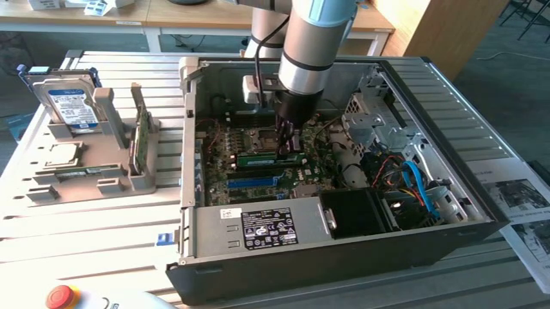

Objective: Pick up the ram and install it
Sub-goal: 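Insert the ram into the slot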

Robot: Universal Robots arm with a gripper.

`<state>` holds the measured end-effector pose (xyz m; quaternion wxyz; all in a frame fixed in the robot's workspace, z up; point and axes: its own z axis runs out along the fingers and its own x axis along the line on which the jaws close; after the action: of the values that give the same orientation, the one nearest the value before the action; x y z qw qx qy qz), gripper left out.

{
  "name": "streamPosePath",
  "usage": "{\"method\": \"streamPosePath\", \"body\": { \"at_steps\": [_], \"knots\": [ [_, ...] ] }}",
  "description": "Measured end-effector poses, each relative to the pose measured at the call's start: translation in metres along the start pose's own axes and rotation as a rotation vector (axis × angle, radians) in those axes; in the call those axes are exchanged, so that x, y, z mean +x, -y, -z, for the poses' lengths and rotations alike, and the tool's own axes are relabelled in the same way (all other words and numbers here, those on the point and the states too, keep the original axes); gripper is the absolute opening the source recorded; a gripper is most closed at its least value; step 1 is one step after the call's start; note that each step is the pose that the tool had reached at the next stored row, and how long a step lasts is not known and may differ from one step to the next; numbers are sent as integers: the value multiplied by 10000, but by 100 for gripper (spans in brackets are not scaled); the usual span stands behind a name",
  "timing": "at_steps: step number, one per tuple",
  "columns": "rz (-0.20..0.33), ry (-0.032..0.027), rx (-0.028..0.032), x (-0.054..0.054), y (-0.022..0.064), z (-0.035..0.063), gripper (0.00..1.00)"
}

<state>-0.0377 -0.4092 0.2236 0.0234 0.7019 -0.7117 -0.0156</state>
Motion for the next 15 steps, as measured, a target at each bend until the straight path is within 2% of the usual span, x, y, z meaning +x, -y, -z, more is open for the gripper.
{"method": "streamPosePath", "body": {
  "at_steps": [15],
  "knots": [
    [0,0,0,0,2,-30,12]
  ]
}}
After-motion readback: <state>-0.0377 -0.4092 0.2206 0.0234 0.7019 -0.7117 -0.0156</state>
